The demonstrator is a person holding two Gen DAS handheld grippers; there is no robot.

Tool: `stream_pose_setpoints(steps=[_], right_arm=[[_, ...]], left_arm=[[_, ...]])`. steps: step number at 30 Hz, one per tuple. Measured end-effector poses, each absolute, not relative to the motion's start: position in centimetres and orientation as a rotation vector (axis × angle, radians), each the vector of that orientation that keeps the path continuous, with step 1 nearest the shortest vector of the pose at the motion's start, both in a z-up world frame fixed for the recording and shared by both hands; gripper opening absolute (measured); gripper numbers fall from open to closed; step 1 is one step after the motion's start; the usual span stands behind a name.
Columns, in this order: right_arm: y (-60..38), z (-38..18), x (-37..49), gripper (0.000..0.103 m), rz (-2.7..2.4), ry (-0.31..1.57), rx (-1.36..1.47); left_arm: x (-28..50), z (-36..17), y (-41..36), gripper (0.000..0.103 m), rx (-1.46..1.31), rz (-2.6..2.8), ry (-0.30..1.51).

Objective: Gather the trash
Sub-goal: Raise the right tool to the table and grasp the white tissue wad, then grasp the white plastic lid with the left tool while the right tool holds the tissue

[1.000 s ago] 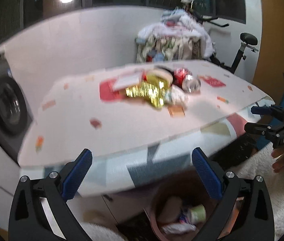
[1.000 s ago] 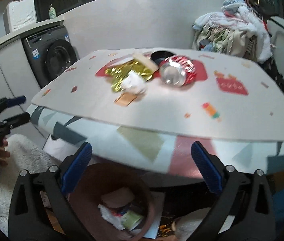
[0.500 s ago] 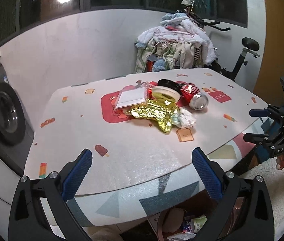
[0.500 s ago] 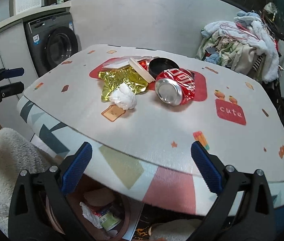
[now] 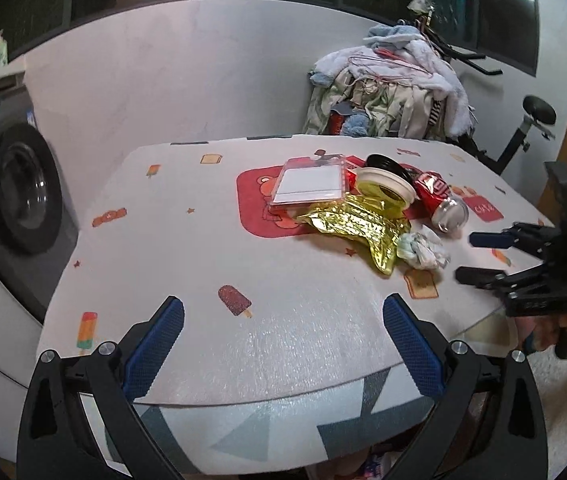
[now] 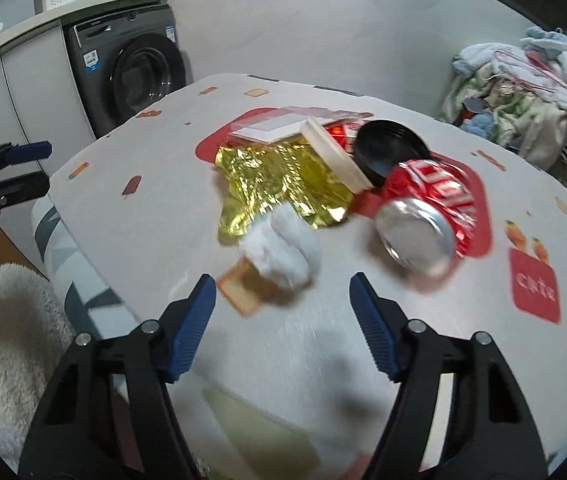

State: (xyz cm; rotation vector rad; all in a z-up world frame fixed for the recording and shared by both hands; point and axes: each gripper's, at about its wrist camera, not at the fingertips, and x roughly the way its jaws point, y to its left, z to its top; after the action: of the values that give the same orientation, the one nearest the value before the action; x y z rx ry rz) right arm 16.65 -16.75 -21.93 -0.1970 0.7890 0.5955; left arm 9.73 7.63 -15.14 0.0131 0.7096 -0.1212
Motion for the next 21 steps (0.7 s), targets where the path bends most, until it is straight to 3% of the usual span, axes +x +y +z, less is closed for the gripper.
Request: stream_pose_setpoints(steps=[8, 11, 17, 21], right_arm=[[-13.9, -23.3, 20.3, 0.069, 0.606, 0.842, -0.177], [-13.2, -24.0, 21.1, 0.058, 0.594, 0.877, -0.196], [-14.1, -23.0, 19.8, 0.057, 0.617, 0.837, -0.186], [-16.7, -21.5, 18.1, 0.057, 0.590, 0.790, -0.124]], left_arm=[[11.2, -15.3, 8.9, 0.097, -0.045, -0.095, 0.705], [11.6, -15.4, 9.3, 0.097, -0.068, -0.072, 0.715], [13.2, -15.7, 9.7, 0.097, -0.173, -0.115, 0.754], [14.3, -16.1, 8.8, 0.091, -0.254, -0.198, 0.801]])
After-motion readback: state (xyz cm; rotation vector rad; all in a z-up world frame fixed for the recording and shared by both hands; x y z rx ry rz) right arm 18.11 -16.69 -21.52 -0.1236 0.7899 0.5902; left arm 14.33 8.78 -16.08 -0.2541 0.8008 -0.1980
